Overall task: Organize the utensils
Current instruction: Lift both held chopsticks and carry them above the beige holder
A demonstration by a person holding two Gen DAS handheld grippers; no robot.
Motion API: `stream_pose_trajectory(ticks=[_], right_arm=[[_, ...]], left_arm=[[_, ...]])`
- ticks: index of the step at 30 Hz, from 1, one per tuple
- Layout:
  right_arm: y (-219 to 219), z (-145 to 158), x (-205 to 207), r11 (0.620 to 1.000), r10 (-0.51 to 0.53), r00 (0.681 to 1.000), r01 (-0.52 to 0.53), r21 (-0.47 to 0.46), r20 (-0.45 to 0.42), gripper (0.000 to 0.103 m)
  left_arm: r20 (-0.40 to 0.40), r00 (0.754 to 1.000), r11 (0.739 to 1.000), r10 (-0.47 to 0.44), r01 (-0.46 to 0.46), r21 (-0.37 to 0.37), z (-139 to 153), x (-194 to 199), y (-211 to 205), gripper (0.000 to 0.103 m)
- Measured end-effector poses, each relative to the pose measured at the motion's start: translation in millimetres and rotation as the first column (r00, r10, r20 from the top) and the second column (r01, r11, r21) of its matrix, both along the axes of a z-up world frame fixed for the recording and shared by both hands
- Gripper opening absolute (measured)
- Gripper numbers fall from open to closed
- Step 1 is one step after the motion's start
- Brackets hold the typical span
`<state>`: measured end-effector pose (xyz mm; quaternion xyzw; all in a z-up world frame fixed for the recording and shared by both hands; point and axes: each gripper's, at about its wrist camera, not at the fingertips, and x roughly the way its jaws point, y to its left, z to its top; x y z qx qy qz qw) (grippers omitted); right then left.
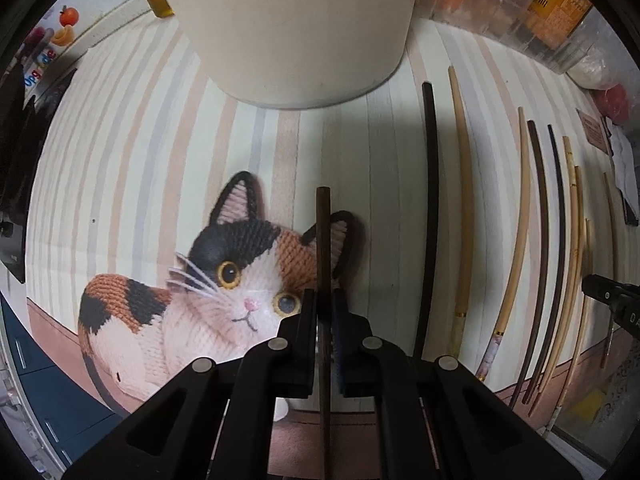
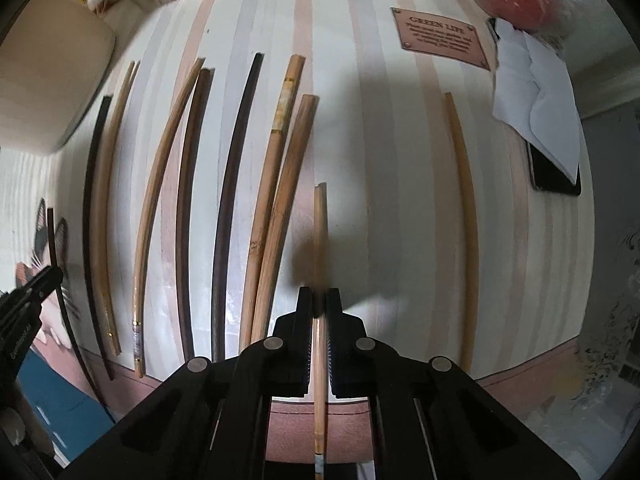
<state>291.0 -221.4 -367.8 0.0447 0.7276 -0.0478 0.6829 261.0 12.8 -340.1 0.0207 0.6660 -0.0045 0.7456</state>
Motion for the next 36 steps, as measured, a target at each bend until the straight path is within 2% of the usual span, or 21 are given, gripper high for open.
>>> stream_pose_trajectory(ticks=[4, 5, 10, 12, 16, 23, 31, 34, 36], right_arm=[[-21, 11, -22, 0.998, -0.050, 0.997, 0.048, 0.036, 0.061, 0.006], [-33, 27, -32, 0.998, -0.054, 0.995, 0.051, 0.041, 0.083, 0.006], [-37, 71, -48, 0.996, -0.079, 0.977, 0.069, 0.058, 0.196, 0.006], [-36, 88, -51, 0.996, -0.076, 0.968, 0.062, 0.064, 0.239, 0.006], [-24, 118, -55, 0.996, -0.067, 0.944, 0.044, 0.077, 0.322, 0.006], [1, 149, -51, 0.996, -0.052, 0.900, 0.013, 0.093, 0.434, 0.006], [31, 205, -26, 0.986, -0.035, 0.838, -0.060, 0.155, 0.544, 0.006], [46, 228, -9, 0.979, -0.026, 0.807, -0.099, 0.179, 0.589, 0.006], [59, 246, 4, 0.973, -0.013, 0.785, -0.133, 0.189, 0.620, 0.006]], left_arm=[[0.046, 0.999, 1.000, 0.022, -0.021, -0.005, 19, -12, 8, 0.004], [0.059, 0.998, 1.000, 0.028, -0.028, -0.006, 25, -15, 10, 0.004], [0.124, 0.991, 0.999, 0.048, -0.046, -0.021, 64, -27, 23, 0.004], [0.156, 0.986, 0.998, 0.056, -0.052, -0.026, 84, -27, 14, 0.004], [0.217, 0.974, 0.997, 0.071, -0.063, -0.042, 111, -29, 25, 0.004], [0.318, 0.942, 0.994, 0.104, -0.088, -0.064, 152, -31, 36, 0.004], [0.429, 0.888, 0.986, 0.165, -0.132, -0.107, 201, -31, 55, 0.004], [0.480, 0.853, 0.978, 0.205, -0.161, -0.132, 228, -30, 67, 0.004], [0.521, 0.820, 0.971, 0.236, -0.180, -0.155, 252, -27, 78, 0.004]])
